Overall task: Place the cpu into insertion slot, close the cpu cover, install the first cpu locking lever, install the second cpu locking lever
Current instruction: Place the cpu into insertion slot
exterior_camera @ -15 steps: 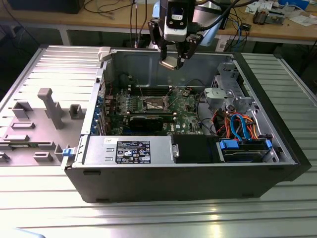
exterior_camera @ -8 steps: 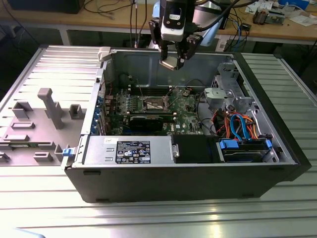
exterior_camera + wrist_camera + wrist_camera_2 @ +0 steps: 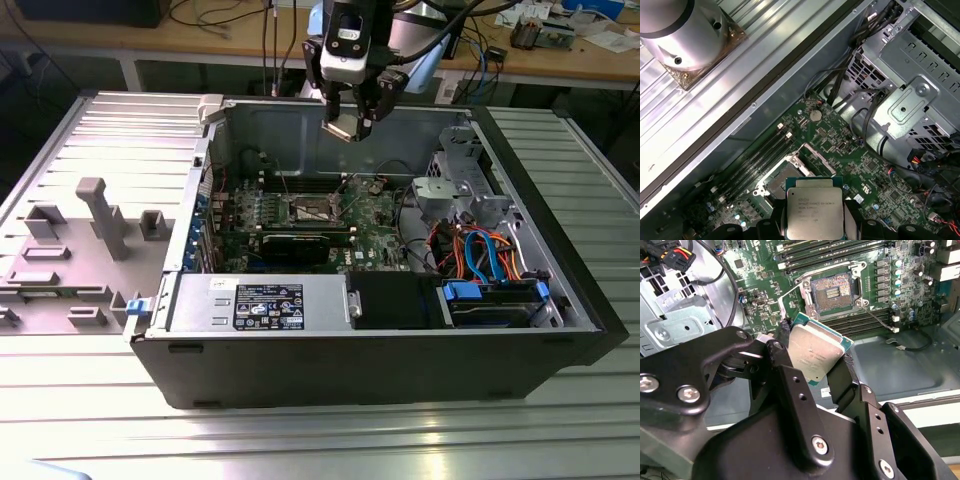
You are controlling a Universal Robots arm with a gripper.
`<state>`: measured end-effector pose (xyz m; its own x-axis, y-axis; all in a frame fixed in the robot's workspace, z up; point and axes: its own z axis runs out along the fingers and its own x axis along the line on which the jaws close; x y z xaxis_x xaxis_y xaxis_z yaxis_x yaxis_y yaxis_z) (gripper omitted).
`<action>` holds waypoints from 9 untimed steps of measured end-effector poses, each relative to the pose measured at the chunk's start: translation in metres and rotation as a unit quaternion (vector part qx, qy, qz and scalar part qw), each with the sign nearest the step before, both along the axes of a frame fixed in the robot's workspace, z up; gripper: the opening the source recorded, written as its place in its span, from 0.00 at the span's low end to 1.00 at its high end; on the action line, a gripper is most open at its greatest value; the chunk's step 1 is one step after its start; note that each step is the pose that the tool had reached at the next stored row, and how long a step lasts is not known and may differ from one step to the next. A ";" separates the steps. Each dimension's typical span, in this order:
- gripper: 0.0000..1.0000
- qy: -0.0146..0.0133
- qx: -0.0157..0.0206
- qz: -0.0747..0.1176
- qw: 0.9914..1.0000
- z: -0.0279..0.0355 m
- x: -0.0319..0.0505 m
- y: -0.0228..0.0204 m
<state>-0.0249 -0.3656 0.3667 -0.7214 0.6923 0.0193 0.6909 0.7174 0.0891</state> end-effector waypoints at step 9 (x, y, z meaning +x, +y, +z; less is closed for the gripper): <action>0.55 0.000 0.000 -0.001 1.000 0.0000 0.0000 0.0000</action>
<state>-0.0249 -0.3656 0.3667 -0.7196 0.6941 0.0193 0.6927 0.7157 0.0891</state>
